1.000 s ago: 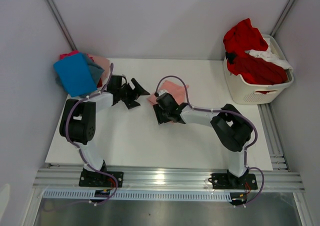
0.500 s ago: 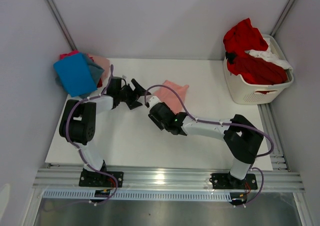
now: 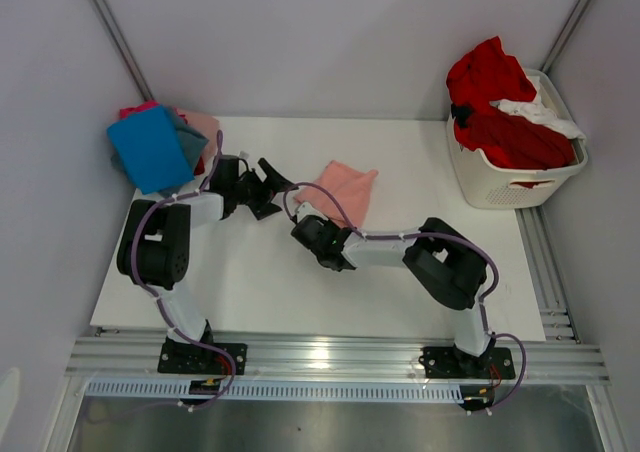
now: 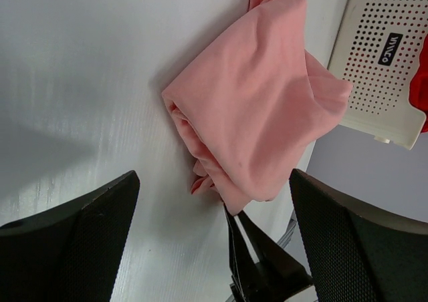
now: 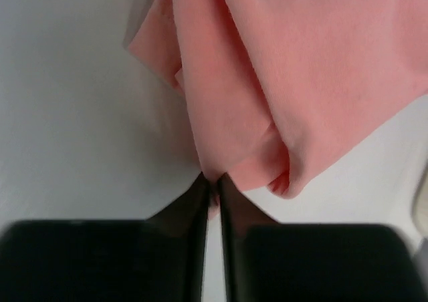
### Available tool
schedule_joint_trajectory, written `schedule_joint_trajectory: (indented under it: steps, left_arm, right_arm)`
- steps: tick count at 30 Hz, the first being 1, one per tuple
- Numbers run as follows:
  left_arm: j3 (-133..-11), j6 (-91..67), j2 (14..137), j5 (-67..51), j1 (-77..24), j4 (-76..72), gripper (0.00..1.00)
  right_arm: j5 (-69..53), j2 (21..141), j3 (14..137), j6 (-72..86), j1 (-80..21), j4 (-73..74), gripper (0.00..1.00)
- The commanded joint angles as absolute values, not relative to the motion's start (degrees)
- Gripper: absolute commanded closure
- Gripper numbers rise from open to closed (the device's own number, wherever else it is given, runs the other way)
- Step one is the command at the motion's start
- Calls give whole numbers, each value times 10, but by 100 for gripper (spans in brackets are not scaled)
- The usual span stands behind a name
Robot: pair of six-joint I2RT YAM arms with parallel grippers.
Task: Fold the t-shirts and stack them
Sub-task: Flatten out the tshirt
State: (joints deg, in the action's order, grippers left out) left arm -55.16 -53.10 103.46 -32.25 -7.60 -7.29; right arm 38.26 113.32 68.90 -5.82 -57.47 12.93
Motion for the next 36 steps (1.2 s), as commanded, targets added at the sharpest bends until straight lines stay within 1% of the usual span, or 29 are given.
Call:
schedule_joint_trajectory:
  steps: [1,2,6,10,11,13,15,16,17,19,20,21,24,26,27,30,33,34,36]
  left_arm:
    - [-548,-536,1001,-334,-70,-94,3]
    - [-544,-537,1001,-334,-70,-95,3]
    - [-544,-537,1001,-333,-70,-97,3]
    - [-542,-543,1005,-332,-70,-99,3]
    - [-541,-544,1005,-333,-70,-102,3]
    - [-539,-548,1004,-335,-70,-108,3]
    - [-538,-550,1003,-337,-70,-114,3]
    - [-538,-550,1002,-337,-70,-115,3]
    - [-536,-551,1001,-337,-70,-117,3]
    - [-535,-555,1001,-337,-70,-120,3]
    - [-535,-556,1003,-338,-70,-120,3]
    - [-535,-559,1003,-340,-70,-122,4]
    - [-533,-562,1004,-344,-70,-128,3]
    - [-533,-563,1002,-345,-70,-131,4]
    - [-533,-563,1003,-345,-70,-132,4]
    - [-533,-563,1003,-353,-73,-141,4]
    - [-533,-562,1002,-365,-82,-152,4]
    - [-534,-561,1002,-366,-85,-154,4]
    - [-538,-554,1001,-373,-95,-161,4]
  right_arm:
    - [434,1146,720,-56,-569,123,97]
    - [439,1144,720,-55,-569,123,100]
    - [447,1126,724,-49,-571,129,100]
    - [389,1066,750,-25,-566,159,100]
    - [343,1029,757,-18,-558,162,100]
    - [303,981,777,-3,-548,158,100]
    - [278,896,786,18,-527,126,100]
    - [279,863,782,20,-520,107,100]
    - [280,792,774,21,-512,81,100]
    - [293,720,737,35,-473,9,100]
    - [337,664,723,45,-456,-19,100]
    - [362,642,697,73,-416,-35,100]
    - [433,589,657,102,-349,-24,100]
    - [440,582,630,126,-330,4,100]
    - [431,588,627,141,-322,55,100]
    - [379,609,619,205,-318,102,100]
    - [342,619,607,226,-323,96,100]
    - [309,630,610,222,-322,96,100]
    - [270,645,636,203,-322,105,100]
